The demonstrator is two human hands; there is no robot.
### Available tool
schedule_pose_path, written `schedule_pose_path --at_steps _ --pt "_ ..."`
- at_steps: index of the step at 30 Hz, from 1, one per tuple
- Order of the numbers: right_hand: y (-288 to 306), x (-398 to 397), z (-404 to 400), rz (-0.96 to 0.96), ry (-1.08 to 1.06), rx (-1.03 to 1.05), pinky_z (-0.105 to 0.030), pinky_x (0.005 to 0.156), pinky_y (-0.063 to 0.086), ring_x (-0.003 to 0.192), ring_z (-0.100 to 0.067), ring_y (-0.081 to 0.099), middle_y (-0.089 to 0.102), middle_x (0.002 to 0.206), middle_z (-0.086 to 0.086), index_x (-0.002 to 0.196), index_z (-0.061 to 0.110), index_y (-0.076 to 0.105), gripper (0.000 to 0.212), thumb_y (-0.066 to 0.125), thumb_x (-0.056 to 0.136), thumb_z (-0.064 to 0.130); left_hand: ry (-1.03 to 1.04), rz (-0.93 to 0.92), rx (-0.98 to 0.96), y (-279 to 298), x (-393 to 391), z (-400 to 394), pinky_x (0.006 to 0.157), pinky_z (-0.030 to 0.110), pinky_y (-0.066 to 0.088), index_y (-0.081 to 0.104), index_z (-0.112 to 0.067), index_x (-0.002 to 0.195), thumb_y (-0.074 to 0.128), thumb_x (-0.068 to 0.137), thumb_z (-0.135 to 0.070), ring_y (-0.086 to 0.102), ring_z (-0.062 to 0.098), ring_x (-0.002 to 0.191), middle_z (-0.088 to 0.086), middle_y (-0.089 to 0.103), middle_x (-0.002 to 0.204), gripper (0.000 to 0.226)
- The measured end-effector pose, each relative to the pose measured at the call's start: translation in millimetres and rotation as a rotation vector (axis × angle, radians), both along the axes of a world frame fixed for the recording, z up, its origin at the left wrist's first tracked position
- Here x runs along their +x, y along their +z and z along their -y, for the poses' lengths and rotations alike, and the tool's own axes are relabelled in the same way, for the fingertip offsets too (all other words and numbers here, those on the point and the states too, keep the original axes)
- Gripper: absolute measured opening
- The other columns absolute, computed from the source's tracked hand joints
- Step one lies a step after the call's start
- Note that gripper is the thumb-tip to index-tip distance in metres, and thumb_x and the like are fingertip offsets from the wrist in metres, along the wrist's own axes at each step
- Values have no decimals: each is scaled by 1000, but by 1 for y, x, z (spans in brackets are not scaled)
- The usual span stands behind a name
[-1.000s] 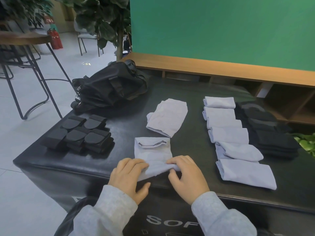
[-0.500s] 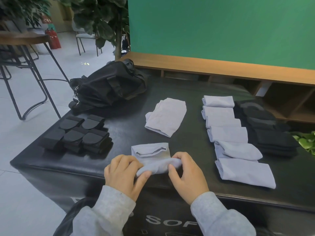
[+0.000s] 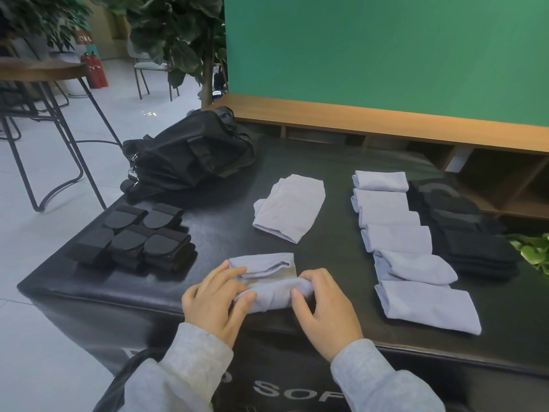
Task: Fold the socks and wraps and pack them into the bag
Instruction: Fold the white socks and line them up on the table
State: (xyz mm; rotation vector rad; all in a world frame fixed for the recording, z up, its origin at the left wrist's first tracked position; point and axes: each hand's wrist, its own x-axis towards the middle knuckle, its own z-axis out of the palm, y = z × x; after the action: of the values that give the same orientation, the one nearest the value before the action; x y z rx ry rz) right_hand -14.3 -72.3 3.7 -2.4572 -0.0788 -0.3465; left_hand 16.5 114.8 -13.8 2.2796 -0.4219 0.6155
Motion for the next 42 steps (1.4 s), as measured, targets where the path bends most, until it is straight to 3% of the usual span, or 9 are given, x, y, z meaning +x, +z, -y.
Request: schedule_pose_path --at_steps 6,9,13,19,22,25,32,37,42 --pt "2 2 1 -58 -18 2 -16 77 40 90 -5 48 49 94 17 104 32 47 13 47 93 38 -18 -209 -63 0 -2 -2 97 36 28 63 -33 89 30 83 -68 42 -3 119 -20 59 111 48" --pt "1 5 1 -120 -52 66 -20 77 44 87 -7 53 55 96 12 103 36 46 13 47 92 43 -37 -290 -120 8 -6 0 100 44 38 56 -38 93 43 86 -60 53 12 112 -13 61 110 25" --pt "2 10 2 -174 -79 111 -26 78 48 85 -9 54 57 95 9 97 37 44 10 49 92 44 -13 -336 -138 15 -7 6 89 27 41 55 -29 90 61 86 -33 51 19 104 -11 49 119 8" --pt "4 12 0 -182 -85 43 -28 79 47 86 -11 55 57 95 7 97 33 43 13 43 94 46 19 -258 -127 22 -2 13 86 18 33 52 -22 81 67 81 -18 43 20 109 -7 31 121 15" --pt "4 11 0 -181 -90 36 -30 81 48 87 -12 55 57 96 7 97 35 43 13 43 94 47 -28 -295 -84 22 3 11 101 30 23 51 -28 84 60 84 -42 27 11 126 -11 30 135 17" --pt "3 9 1 -172 -88 37 -28 79 47 86 -11 55 57 95 7 95 37 40 11 42 94 48 -104 -385 -4 15 13 4 108 36 19 49 -37 99 35 75 -70 23 6 135 -17 36 140 43" --pt "2 5 0 -115 -59 61 -21 77 43 88 -7 50 51 96 16 96 38 40 17 51 88 48 -61 -455 -74 14 13 4 90 22 32 53 -34 101 51 91 -32 43 13 115 -12 53 118 10" --pt "-4 6 0 88 25 -21 -2 93 21 117 14 19 23 128 35 93 33 46 16 42 85 46 -71 -464 -129 22 12 5 60 11 33 46 -32 80 50 92 -32 51 10 82 -10 56 83 13" --pt "-1 8 0 -91 28 -7 -23 91 39 106 -11 43 45 116 15 111 33 48 19 41 95 40 -30 -472 -125 28 12 8 56 13 31 44 -30 81 48 92 -33 48 7 71 -11 51 78 12"
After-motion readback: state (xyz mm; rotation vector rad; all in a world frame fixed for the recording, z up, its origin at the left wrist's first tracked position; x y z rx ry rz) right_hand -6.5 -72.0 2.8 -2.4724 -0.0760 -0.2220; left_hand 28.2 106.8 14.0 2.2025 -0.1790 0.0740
